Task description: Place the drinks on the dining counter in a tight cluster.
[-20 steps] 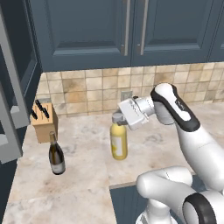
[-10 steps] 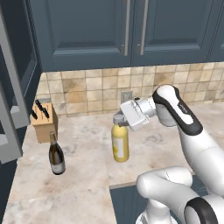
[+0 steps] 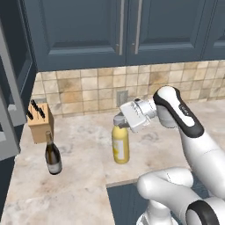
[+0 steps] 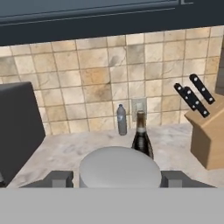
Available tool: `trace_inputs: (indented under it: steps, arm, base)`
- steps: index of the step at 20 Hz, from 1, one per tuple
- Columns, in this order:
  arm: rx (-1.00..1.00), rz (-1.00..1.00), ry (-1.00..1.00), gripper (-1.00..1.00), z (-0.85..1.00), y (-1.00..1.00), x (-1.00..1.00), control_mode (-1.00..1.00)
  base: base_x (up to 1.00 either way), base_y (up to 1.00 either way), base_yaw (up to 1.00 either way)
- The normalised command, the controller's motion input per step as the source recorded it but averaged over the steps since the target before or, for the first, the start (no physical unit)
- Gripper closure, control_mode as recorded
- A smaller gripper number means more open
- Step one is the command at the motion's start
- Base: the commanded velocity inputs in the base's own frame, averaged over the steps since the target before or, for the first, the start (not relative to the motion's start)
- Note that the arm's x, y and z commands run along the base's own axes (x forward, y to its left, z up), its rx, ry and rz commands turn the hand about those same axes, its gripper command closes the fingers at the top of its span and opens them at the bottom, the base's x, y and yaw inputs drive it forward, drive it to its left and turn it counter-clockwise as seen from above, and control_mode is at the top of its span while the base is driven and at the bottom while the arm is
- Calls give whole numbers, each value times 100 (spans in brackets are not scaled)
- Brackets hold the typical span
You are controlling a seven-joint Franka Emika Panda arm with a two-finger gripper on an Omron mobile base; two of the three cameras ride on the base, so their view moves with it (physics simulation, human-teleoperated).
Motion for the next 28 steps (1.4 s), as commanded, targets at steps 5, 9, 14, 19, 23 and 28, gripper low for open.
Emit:
trace_inputs:
  steps: [5, 9, 14, 19, 23, 28]
  arm:
    - [0, 0, 0, 100, 0, 0, 0, 100]
    - [0, 0, 0, 100, 0, 0, 0, 100]
    - [0, 0, 0, 100, 0, 0, 0, 100]
    - [0, 0, 0, 100, 0, 0, 0, 100]
    - [0, 0, 0, 100, 0, 0, 0, 100]
    - [0, 0, 0, 100, 0, 0, 0, 100]
  base:
    - [-25, -51, -32]
    - [-13, -57, -29]
    - [0, -73, -27]
    - [0, -75, -17]
    - [2, -49, -51]
    - [1, -24, -74]
